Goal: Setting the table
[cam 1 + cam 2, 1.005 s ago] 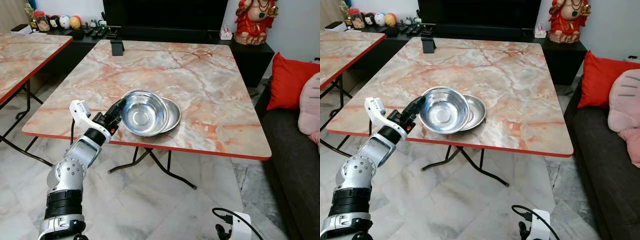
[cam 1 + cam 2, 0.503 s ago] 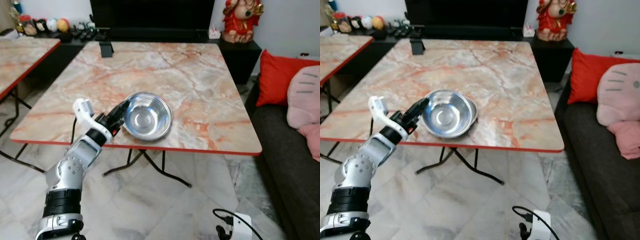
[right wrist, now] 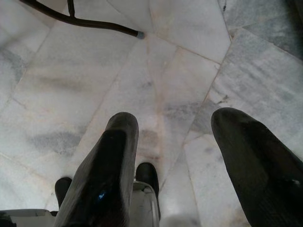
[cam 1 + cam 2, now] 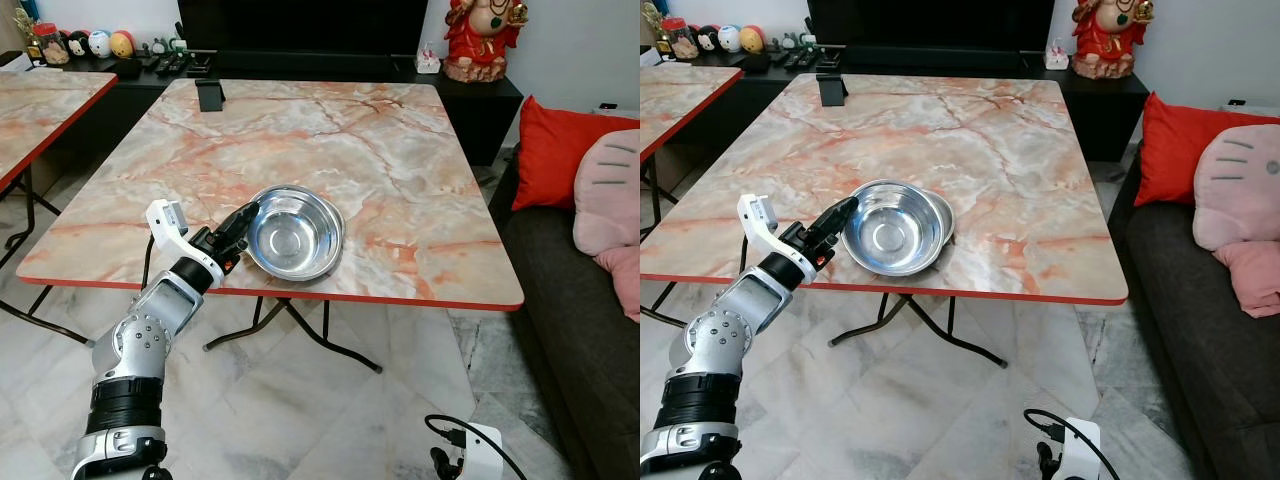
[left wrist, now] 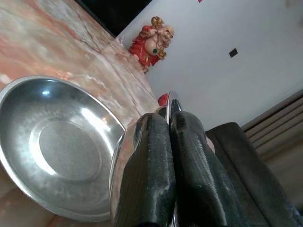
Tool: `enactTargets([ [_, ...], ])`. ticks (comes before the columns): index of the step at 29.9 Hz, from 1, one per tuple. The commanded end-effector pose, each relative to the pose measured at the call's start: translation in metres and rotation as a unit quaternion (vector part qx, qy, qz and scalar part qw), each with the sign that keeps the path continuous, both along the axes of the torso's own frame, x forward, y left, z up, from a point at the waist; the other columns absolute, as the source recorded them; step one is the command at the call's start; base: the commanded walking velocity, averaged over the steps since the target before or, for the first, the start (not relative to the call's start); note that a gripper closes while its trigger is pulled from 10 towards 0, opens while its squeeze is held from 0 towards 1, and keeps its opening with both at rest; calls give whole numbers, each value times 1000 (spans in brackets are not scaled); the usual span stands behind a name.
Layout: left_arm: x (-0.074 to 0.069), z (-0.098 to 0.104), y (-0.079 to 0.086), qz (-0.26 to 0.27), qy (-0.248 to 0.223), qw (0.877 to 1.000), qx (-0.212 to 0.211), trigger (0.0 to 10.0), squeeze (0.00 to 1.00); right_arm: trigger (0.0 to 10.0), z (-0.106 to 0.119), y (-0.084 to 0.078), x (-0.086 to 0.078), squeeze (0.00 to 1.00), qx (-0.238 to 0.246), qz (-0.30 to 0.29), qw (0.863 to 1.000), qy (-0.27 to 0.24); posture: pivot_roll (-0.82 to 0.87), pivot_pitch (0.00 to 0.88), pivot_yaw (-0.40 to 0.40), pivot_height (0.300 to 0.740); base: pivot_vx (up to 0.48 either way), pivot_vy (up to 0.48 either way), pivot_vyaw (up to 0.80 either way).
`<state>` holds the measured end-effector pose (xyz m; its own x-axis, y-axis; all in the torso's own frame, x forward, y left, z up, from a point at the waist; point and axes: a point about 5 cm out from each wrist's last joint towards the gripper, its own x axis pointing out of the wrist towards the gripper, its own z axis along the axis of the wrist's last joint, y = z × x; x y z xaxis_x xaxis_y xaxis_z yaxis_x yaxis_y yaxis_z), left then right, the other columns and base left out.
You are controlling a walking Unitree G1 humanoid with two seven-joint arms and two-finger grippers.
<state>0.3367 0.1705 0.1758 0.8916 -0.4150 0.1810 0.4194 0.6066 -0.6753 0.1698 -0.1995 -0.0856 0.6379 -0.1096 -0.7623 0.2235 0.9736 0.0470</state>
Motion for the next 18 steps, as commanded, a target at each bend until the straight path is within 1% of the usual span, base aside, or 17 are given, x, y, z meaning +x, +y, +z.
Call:
enactTargets([
  [1,1,9,2,9,-20,1000,3,10000,0,10000,1,0,1,0,4,-10,1000,-4,26,0,-5,724,255,0,-563],
  [6,1,9,2,14,-21,1000,-2,10000,0,10000,1,-1,0,0,6,-10,1000,-12,26,0,-6,724,260,0,-645],
  [13,0,8,0,17,-20,1000,-9,10000,0,10000,2,-1,2,0,2,-4,1000,-19,24,0,-5,724,272,0,0],
  [18,0,10,0,20,-21,1000,-11,10000,0,10000,4,4,6,0,4,1,1000,-29,28,0,-8,724,274,0,0],
])
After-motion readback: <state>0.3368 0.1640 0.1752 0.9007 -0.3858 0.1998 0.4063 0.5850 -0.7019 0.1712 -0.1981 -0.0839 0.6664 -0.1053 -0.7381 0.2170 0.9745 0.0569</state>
